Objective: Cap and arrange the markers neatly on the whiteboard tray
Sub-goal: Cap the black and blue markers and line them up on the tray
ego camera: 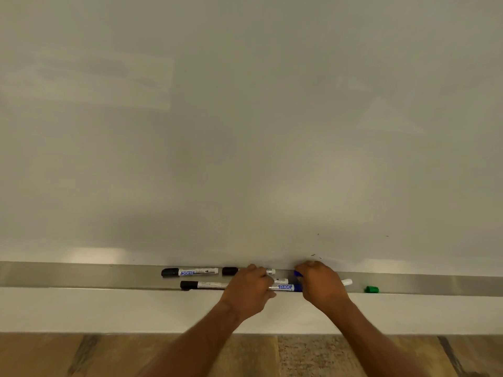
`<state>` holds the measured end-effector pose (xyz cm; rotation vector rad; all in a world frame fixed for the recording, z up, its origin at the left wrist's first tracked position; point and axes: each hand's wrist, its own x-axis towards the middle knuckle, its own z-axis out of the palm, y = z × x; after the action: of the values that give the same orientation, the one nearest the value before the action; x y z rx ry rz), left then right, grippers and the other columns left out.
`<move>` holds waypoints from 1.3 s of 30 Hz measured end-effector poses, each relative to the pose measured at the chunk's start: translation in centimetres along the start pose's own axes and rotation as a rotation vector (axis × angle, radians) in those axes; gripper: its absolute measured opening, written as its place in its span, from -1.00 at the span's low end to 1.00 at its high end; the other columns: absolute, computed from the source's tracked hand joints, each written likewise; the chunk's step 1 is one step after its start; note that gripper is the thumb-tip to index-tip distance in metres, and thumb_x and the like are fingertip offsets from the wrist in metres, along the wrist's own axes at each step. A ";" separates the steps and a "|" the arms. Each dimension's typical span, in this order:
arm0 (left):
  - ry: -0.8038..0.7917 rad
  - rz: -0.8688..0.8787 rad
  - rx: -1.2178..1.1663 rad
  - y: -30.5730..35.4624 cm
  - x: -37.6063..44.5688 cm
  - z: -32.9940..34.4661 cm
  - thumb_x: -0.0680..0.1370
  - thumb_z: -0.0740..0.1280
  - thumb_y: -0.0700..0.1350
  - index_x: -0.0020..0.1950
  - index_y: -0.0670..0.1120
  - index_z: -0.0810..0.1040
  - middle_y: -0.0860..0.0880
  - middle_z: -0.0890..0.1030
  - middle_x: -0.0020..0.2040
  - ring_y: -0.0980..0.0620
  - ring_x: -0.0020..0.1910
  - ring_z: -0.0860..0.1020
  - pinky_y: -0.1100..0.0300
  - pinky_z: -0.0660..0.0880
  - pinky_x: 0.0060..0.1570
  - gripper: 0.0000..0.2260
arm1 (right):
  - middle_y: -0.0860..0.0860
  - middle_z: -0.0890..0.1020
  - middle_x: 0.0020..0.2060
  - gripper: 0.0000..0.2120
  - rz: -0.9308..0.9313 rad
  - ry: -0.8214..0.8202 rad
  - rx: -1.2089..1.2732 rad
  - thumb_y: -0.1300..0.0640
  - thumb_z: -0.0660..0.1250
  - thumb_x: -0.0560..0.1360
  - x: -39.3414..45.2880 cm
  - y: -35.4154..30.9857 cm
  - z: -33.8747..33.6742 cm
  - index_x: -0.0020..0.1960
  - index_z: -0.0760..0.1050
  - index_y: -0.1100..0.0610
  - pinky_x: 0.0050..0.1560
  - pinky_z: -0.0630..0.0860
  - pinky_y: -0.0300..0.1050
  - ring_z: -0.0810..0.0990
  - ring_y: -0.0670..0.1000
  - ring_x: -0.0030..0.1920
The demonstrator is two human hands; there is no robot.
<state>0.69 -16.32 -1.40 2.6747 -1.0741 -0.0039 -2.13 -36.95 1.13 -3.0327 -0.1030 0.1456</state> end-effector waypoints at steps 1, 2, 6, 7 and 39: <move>-0.022 -0.003 0.000 0.3 0.2 0.3 0.56 0.24 0.09 0.22 -0.04 0.53 -0.06 0.57 0.14 -0.05 0.11 0.46 0.04 0.40 0.13 -0.68 | 0.00 0.65 -0.07 -0.86 0.004 0.046 0.025 0.16 0.36 0.43 -0.5 0.1 -0.1 -0.01 0.55 0.04 -0.20 0.44 -0.18 0.57 0.02 -0.05; -0.043 -0.012 0.001 0.5 0.3 0.5 0.55 0.26 0.09 0.24 -0.05 0.52 -0.07 0.56 0.17 -0.05 0.14 0.45 0.04 0.39 0.16 -0.66 | 0.00 0.66 -0.09 -0.86 0.006 0.092 0.052 0.19 0.35 0.43 -1.0 0.3 -0.3 -0.02 0.56 0.04 -0.24 0.40 -0.19 0.57 0.03 -0.06; -0.095 -0.045 0.009 0.7 0.9 0.9 0.54 0.29 0.08 0.26 -0.06 0.47 -0.08 0.51 0.24 -0.08 0.19 0.42 0.02 0.38 0.20 -0.65 | 0.01 0.68 -0.11 -0.84 0.040 0.206 0.147 0.22 0.34 0.47 -3.0 1.1 -0.5 0.01 0.61 0.07 -0.19 0.55 -0.11 0.57 0.05 -0.07; -0.105 -0.050 0.014 0.8 1.1 0.8 0.54 0.30 0.08 0.26 -0.07 0.47 -0.09 0.51 0.23 -0.08 0.18 0.42 0.01 0.38 0.19 -0.65 | 0.01 0.69 -0.11 -0.85 0.055 0.226 0.175 0.22 0.35 0.47 -3.3 1.3 -0.5 0.01 0.62 0.07 -0.18 0.58 -0.07 0.58 0.05 -0.07; 0.094 -0.128 -0.120 0.7 -1.3 -3.0 0.57 0.27 0.01 0.19 0.06 0.47 0.05 0.52 0.08 0.06 -0.03 0.51 0.11 0.52 -0.04 -0.80 | -0.06 0.69 -0.11 -0.67 0.298 0.358 1.074 0.32 0.41 0.45 -6.1 0.6 -1.4 -0.06 0.61 -0.13 -0.15 0.56 -0.38 0.64 -0.06 -0.10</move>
<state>-0.38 -15.20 1.58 2.6023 -0.8453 0.0323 -7.96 -38.13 2.98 -1.9375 0.3439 -0.2472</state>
